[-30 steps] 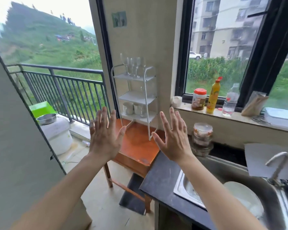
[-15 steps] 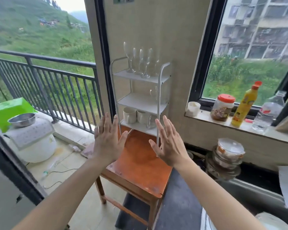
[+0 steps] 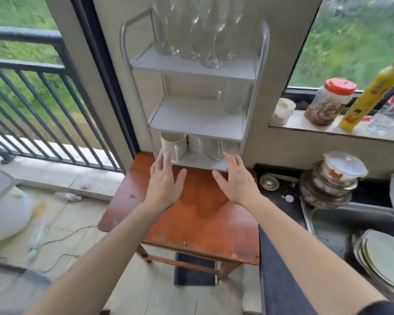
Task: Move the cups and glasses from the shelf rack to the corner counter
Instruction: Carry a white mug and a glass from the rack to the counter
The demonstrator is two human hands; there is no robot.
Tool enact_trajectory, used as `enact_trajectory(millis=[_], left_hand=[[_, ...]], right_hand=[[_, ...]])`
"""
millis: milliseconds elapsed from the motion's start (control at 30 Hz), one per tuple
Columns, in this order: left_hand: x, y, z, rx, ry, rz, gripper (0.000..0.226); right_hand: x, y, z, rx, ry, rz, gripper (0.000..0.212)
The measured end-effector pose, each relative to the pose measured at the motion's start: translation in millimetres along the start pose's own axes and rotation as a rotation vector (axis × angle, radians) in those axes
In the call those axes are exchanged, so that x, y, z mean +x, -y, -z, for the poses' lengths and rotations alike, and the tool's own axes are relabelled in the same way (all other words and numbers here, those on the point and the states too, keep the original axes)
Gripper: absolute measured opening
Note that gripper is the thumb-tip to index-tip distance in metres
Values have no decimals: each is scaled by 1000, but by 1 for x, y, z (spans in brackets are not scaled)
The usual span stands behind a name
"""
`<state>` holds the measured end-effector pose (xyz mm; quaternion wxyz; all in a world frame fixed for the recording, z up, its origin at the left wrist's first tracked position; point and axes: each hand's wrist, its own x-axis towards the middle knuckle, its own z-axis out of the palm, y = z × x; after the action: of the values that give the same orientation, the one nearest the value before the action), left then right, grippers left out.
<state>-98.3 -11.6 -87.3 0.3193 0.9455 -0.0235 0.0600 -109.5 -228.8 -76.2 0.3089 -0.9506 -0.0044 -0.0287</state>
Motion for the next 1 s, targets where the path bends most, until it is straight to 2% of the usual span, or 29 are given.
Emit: enact_trajectory(millis=[167,333,467,533,633,700,767,900,1000], left_hand=[[41,11,-18,-488,89,211,72],[71,5,-31,-725,74,386,60],[87,1,-41,-930,96,528,44],[92,2,-43,-959,77,538,38],[91,8,-46,-926,-5,574,19],[85,13,-47,-898,-59,609,11],[74,15,-46,-865,-98,640,12],[42,13,-41,-859,-147,661,20],[12,8,-36,-902,-177,659,22]], right_hand=[[36,3,-22,301,16,-241,71],[60,-3,-36,425,8,-299,49],[71,-6,-39,660,50,-359,37],[72,-7,-39,722,41,-360,35],[67,-8,-37,794,35,-386,17],[61,-7,-37,876,45,-435,16],[53,-5,-40,884,40,-461,25],[22,1,-52,753,42,-424,41],[-3,3,-61,725,23,-401,36]])
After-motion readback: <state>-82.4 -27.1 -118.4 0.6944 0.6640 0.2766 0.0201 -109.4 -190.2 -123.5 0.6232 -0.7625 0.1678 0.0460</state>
